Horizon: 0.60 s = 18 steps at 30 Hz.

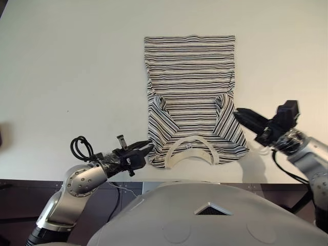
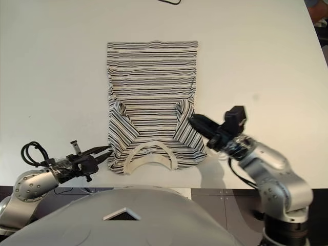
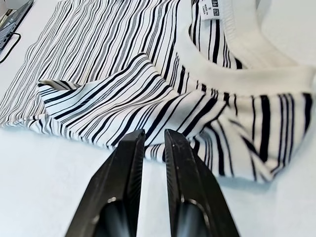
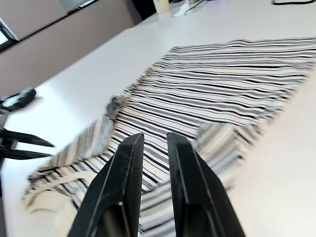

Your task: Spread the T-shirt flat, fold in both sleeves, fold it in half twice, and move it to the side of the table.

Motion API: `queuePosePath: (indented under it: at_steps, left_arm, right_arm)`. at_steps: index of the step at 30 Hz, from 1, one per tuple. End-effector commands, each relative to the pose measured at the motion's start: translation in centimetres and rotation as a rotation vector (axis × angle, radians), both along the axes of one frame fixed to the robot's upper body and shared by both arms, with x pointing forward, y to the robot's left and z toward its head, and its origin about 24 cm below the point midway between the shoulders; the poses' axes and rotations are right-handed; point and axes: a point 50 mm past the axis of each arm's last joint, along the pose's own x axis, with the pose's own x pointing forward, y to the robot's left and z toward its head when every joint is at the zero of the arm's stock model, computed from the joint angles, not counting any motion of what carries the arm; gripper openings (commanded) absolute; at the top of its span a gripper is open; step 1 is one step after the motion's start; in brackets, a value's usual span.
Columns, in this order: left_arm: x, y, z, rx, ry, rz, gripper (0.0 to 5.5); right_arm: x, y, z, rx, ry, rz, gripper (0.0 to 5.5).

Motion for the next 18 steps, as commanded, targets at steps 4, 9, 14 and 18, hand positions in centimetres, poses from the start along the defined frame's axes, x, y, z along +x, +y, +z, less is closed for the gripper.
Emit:
queuePosePath:
  at_steps: [4, 9, 14, 18]
  left_arm:
    - [-1.5, 0.2, -1.0, 0.084, 0.02, -0.118, 0.75]
    - [-2.1, 1.1, -2.1, 0.15, 0.036, -0.173, 0.75]
    - [-2.3, 2.8, -2.1, 0.219, 0.03, -0.213, 0.75]
    - [-2.4, 3.5, -1.2, 0.203, -0.008, -0.218, 0.75]
  right_arm:
    - [-3.7, 0.6, -4.4, -0.156, 0.111, 0.183, 0.85]
    - [-5.1, 0.2, -7.8, -0.342, 0.103, 0.259, 0.85]
    - [-4.7, 1.0, -4.7, -0.183, 0.018, 0.297, 0.85]
    - [-3.1, 0.5, 0.0, -0.048, -0.053, 0.301, 0.85]
